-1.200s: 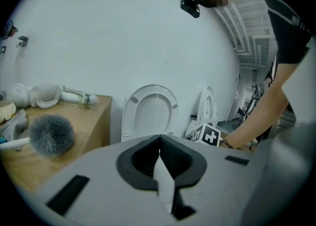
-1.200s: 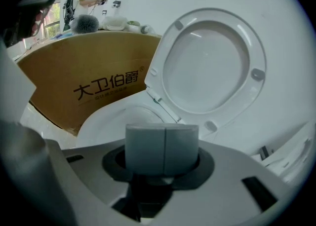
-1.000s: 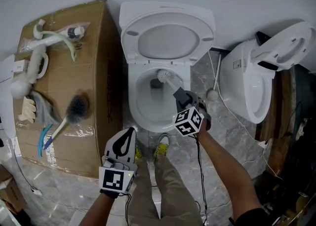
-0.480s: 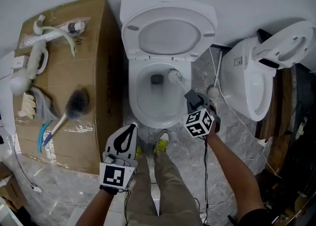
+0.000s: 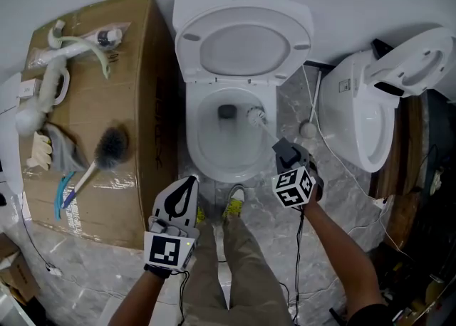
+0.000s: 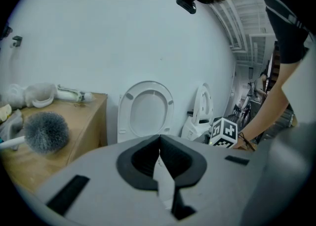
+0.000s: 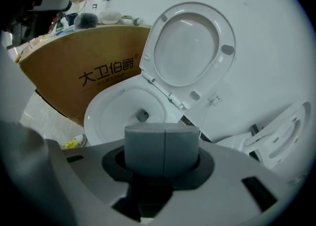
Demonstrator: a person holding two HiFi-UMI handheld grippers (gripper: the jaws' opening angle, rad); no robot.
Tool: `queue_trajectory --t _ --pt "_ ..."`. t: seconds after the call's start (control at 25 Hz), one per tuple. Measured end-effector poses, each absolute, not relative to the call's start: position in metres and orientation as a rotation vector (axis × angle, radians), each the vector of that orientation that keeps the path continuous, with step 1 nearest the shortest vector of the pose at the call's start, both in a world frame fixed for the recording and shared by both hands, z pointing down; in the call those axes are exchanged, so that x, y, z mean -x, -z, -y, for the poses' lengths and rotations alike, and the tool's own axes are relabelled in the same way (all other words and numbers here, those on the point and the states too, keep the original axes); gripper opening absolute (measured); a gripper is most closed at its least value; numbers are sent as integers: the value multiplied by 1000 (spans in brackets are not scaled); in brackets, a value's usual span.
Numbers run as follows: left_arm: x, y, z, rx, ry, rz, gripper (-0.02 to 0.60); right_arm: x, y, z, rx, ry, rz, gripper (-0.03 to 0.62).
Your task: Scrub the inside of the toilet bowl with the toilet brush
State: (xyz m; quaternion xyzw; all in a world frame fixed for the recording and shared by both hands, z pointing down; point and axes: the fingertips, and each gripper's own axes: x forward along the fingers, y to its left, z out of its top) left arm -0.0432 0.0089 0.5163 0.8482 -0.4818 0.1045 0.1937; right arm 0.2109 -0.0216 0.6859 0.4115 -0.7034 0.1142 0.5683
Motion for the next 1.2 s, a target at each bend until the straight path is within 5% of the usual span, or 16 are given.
queue_trajectory --t 1.2 --pt "39 -517 -8 -2352 -289 1358 12 -169 -677 -88 -689 -352 1665 149"
